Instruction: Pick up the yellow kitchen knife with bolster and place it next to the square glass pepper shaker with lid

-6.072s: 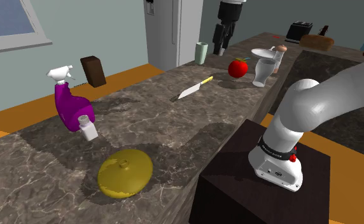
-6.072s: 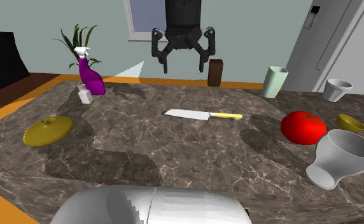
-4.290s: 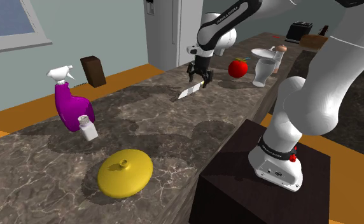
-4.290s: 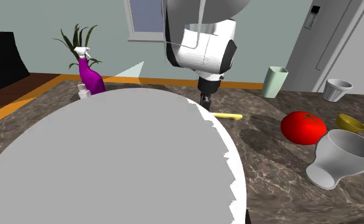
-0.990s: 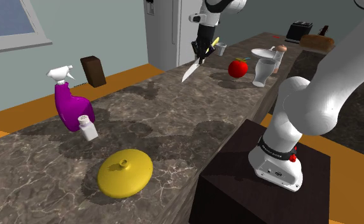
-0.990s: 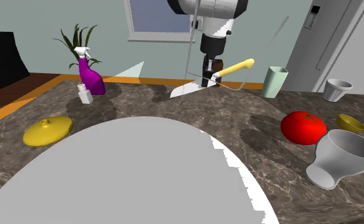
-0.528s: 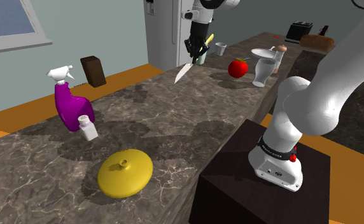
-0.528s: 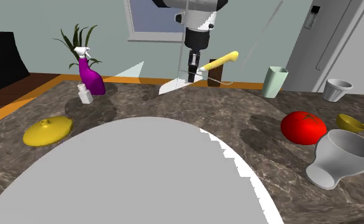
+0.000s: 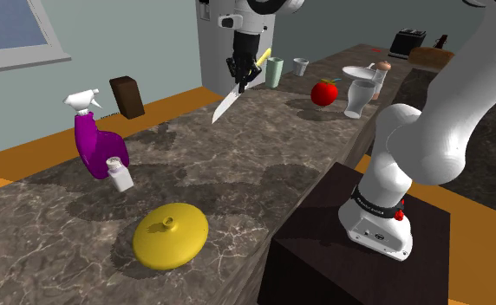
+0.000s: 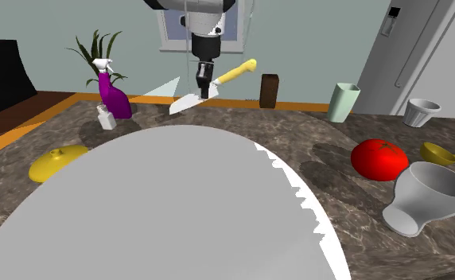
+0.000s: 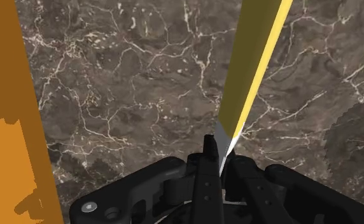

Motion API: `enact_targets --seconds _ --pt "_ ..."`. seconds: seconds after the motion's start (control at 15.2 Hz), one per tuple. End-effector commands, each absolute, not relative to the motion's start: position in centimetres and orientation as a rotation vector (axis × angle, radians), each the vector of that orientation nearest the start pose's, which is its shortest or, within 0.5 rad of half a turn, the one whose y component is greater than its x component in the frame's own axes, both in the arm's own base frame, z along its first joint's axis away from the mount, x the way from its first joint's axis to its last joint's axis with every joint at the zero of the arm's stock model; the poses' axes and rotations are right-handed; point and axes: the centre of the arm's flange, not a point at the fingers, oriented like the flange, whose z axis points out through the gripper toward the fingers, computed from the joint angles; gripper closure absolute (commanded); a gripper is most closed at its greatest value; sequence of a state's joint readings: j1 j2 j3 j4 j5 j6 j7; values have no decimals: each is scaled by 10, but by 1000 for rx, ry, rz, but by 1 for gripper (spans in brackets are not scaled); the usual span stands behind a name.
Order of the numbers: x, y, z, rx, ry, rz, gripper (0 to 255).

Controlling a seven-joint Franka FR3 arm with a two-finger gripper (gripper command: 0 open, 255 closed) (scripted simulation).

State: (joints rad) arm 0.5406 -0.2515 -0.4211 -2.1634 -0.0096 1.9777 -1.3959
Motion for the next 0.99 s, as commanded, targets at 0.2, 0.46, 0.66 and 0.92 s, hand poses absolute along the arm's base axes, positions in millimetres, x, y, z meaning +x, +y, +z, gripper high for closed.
enact_targets --seconds 0.2,0.46,0.66,0.92 --pt "500 113 496 -2231 -2137 -142 255" --pt "509 165 496 -2231 -2137 -142 255" --pt "517 204 496 -2231 -2137 -142 255" --pt "525 248 496 -2231 -2137 -142 255"
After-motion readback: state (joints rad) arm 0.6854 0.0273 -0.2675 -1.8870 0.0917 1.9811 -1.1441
